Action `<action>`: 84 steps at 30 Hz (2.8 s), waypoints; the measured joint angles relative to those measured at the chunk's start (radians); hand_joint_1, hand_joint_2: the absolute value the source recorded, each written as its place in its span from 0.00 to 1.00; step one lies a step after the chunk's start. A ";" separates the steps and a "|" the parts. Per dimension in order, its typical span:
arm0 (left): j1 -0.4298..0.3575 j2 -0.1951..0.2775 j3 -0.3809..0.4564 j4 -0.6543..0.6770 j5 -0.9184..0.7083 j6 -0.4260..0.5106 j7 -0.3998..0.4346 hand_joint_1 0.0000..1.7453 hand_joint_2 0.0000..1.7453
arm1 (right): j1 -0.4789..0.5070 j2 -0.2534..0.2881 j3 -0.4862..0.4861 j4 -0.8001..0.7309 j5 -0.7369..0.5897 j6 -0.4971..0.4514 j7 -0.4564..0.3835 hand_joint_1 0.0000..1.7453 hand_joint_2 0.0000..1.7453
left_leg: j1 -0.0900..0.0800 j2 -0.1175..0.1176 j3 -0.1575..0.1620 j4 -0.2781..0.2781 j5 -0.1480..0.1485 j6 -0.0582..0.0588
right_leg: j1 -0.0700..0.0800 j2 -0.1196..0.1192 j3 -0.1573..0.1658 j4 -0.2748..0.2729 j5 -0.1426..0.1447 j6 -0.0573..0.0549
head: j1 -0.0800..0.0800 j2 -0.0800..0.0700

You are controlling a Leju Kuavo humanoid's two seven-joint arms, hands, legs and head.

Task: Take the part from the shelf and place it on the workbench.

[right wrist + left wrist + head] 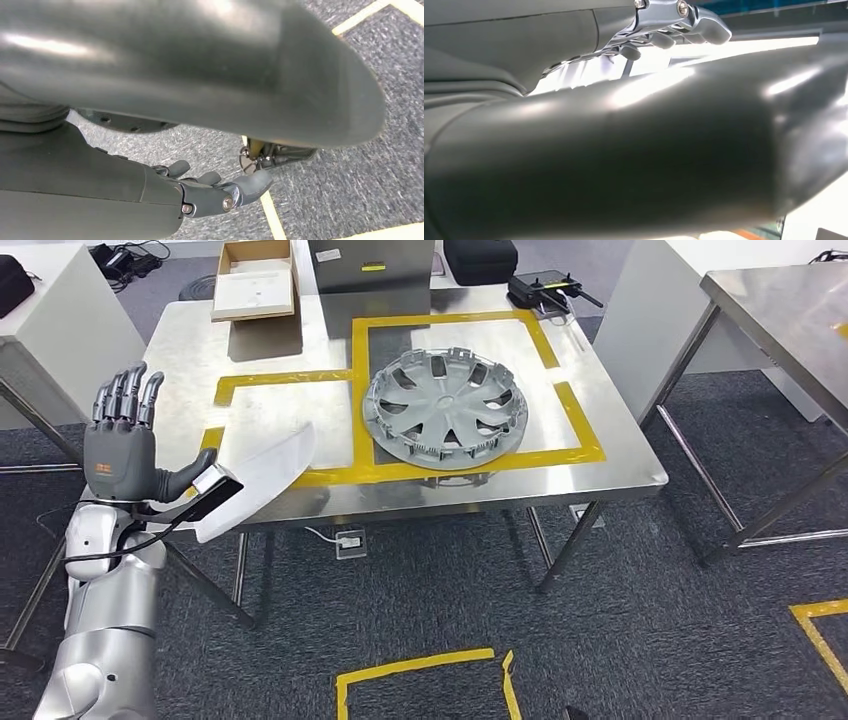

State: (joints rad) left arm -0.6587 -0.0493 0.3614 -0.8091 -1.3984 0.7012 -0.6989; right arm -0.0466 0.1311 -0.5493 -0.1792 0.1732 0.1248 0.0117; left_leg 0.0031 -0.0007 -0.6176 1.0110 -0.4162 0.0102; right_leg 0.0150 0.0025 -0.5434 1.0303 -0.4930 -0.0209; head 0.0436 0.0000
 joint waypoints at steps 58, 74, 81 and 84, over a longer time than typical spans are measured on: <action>-0.017 0.023 -0.001 0.052 0.007 0.000 -0.002 0.00 0.00 | -0.004 0.025 -0.004 0.001 -0.021 -0.004 0.045 0.00 0.00 | 0.012 0.002 0.004 -0.001 -0.010 0.000 | -0.025 -0.007 -0.166 0.245 -0.014 0.050 | -0.010 0.000; -0.010 0.033 -0.001 0.060 0.011 0.000 0.016 0.00 0.00 | -0.006 0.028 -0.005 0.000 -0.019 -0.009 0.021 0.00 0.00 | 0.017 0.000 -0.028 0.236 -0.080 -0.053 | -0.010 -0.012 -0.105 -0.042 0.109 -0.015 | -0.015 0.000; -0.117 0.044 0.018 0.295 0.188 -0.091 0.089 0.00 1.00 | -0.004 0.028 -0.018 0.000 -0.043 0.002 -0.007 0.00 0.00 | 0.004 0.006 0.129 -0.012 -0.114 -0.009 | -0.014 -0.015 -0.150 -0.025 0.155 0.025 | -0.019 0.000; -0.136 0.045 0.033 0.356 0.247 -0.149 0.093 0.00 1.00 | -0.002 0.028 -0.028 0.000 -0.048 0.008 -0.013 0.00 0.00 | 0.010 0.008 0.107 -0.014 -0.086 0.003 | -0.021 -0.007 -0.205 0.109 0.056 0.045 | -0.016 0.000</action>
State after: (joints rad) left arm -0.7948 -0.0042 0.3944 -0.4536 -1.1515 0.5521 -0.6054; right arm -0.0484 0.1595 -0.5777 -0.1789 0.1247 0.1330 -0.0009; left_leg 0.0128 0.0075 -0.5108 0.9973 -0.5018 0.0131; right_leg -0.0057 -0.0043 -0.7480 1.1391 -0.4367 0.0236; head 0.0280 0.0000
